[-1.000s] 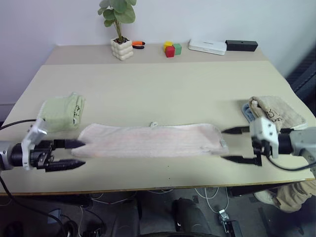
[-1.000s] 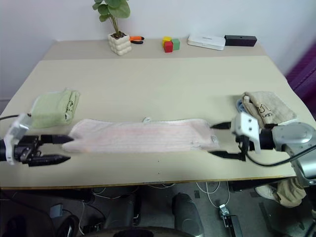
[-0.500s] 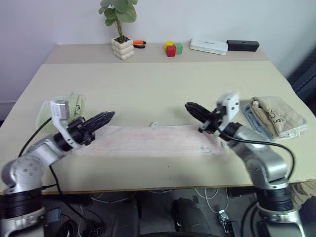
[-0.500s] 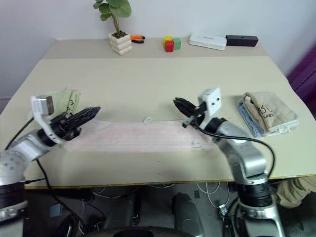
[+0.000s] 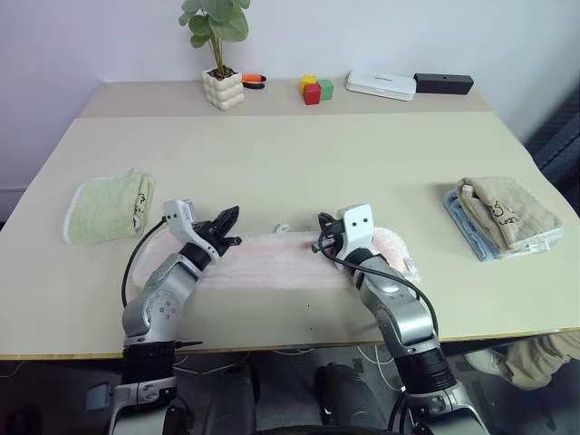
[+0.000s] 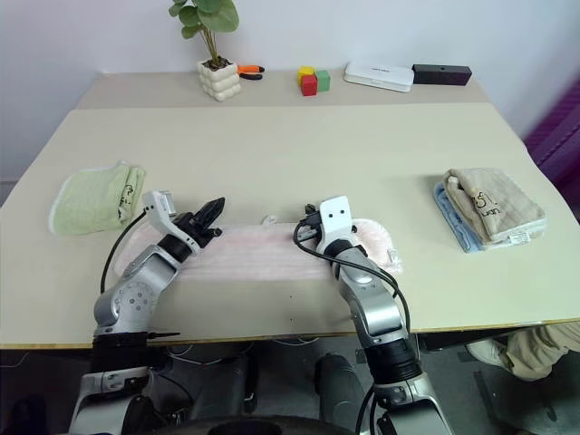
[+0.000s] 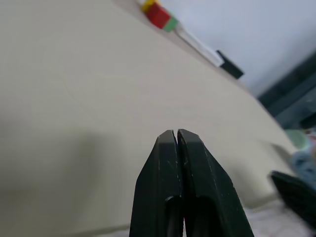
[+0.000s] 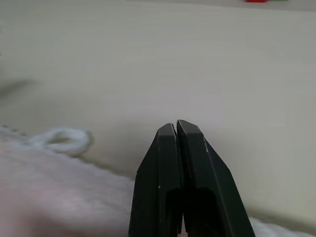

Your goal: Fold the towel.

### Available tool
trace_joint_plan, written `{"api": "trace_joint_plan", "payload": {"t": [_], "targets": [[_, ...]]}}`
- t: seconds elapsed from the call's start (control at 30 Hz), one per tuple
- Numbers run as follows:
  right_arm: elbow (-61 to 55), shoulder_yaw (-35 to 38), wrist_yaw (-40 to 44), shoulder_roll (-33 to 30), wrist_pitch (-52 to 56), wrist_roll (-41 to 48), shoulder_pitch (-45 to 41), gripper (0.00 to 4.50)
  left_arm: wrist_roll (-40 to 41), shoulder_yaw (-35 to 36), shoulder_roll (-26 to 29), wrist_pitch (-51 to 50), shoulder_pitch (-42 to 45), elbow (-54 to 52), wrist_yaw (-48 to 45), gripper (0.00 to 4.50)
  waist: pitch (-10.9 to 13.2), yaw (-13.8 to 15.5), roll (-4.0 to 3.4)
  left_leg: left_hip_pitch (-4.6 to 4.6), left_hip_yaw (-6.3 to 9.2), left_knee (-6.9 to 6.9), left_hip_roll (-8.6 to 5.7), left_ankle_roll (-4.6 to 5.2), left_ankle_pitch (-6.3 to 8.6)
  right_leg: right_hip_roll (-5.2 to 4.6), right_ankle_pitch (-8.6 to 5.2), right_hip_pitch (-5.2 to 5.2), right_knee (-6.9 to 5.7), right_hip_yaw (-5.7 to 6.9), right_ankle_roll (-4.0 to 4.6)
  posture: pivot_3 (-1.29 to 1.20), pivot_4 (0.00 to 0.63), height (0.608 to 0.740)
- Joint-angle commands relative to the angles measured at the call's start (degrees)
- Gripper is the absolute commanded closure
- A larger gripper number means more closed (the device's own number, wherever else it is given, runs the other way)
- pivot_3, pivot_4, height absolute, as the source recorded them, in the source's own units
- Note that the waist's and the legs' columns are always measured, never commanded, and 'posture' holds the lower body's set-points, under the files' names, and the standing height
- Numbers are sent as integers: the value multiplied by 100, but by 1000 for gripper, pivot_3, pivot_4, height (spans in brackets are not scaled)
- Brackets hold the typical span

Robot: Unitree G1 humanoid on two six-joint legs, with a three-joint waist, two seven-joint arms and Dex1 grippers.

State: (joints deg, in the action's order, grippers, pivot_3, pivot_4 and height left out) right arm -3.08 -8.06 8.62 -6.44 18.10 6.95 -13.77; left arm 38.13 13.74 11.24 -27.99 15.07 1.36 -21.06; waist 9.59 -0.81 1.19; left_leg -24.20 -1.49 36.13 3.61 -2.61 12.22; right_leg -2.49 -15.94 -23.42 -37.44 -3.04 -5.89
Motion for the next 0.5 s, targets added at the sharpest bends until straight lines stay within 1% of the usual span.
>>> {"api": "trace_joint_plan", "payload": {"t": [0.03,0.17,0.5], "targets": [[-57,164,-48,-31,-113,-96,97,4469,-179,191,126,292,-44,60,-35,4458,0,-2,0,0,0,0,0,0,0,0,0,0,0,0,0,0,150,740],[5,86,-57,-202,-160,-446,188,4469,-282,256,282,429,-56,177,-174,4458,0,9,0,-1,0,2,-1,0,0,-3,-1,2,2,1,1,0,150,740],[179,780,-433,-382,-320,-598,216,4469,-343,499,702,659,29,613,-499,4458,0,9,0,1,0,1,-1,0,0,-4,-1,4,4,2,2,0,150,740]]}}
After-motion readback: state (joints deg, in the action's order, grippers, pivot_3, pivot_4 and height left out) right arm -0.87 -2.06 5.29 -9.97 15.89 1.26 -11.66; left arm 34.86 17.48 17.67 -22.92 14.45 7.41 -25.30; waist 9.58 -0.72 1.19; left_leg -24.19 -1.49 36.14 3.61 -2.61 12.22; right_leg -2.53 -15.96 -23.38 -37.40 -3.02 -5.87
